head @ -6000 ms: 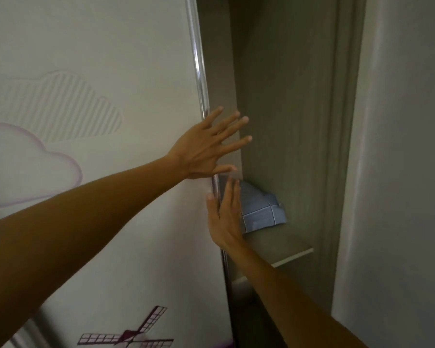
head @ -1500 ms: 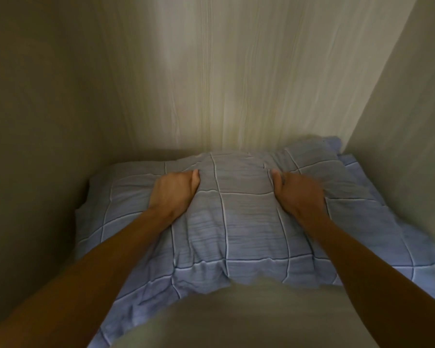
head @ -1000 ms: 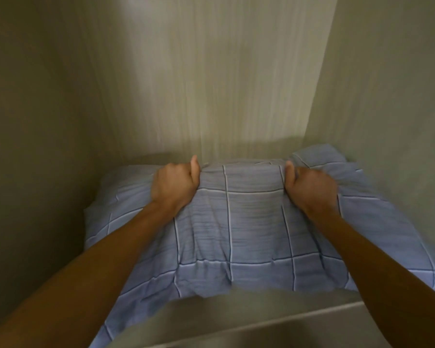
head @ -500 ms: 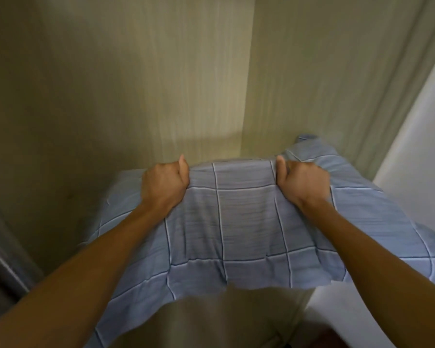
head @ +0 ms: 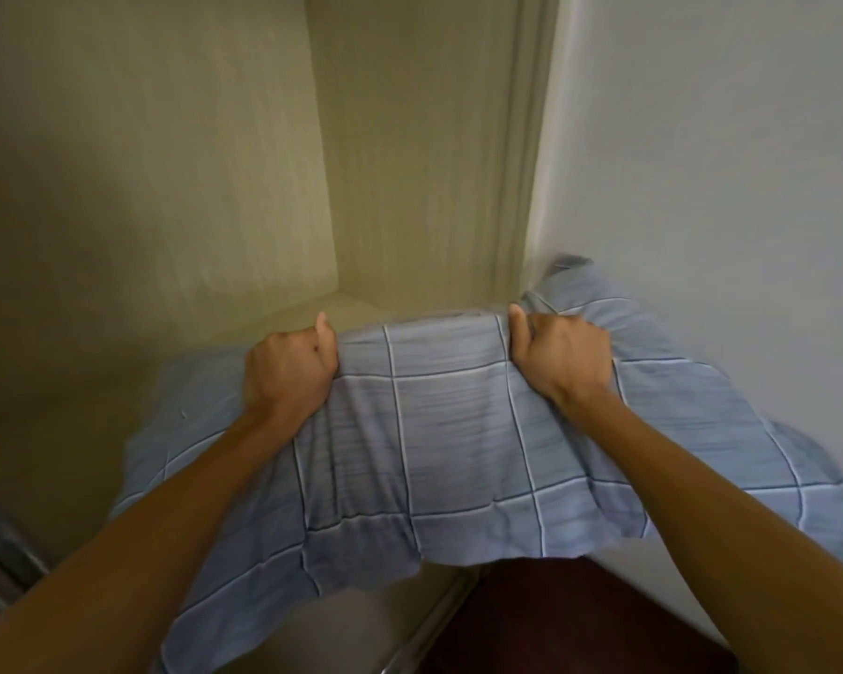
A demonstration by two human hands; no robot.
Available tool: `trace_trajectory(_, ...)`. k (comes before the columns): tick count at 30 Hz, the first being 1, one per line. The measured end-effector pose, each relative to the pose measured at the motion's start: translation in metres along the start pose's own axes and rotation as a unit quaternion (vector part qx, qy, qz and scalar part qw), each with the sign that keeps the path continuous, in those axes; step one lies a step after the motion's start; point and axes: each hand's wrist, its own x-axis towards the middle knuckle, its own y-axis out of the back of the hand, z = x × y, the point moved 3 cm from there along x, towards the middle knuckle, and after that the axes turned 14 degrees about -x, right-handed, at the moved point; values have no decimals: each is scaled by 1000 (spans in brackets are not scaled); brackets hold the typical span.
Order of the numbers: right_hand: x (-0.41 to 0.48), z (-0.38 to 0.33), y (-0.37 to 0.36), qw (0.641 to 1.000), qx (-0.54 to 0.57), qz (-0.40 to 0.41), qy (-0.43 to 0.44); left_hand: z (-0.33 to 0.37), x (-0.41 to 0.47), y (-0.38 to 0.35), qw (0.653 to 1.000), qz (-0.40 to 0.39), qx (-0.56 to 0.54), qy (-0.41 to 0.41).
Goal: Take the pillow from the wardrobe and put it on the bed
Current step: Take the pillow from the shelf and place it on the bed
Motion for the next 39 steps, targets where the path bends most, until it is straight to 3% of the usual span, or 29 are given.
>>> trace_trajectory(15, -147, 179, 120, 978, -129, -19, -163, 169, -84, -31, 973, -97, -178, -108)
trace_trajectory(27, -294, 270, 235, 906, -286, -21, -311, 300, -179, -51, 879, -228, -365, -204)
trace_trajectory(39, -480, 404, 277, 849, -322, -74, -412, 446, -355, -104, 804, -338, -424, -246)
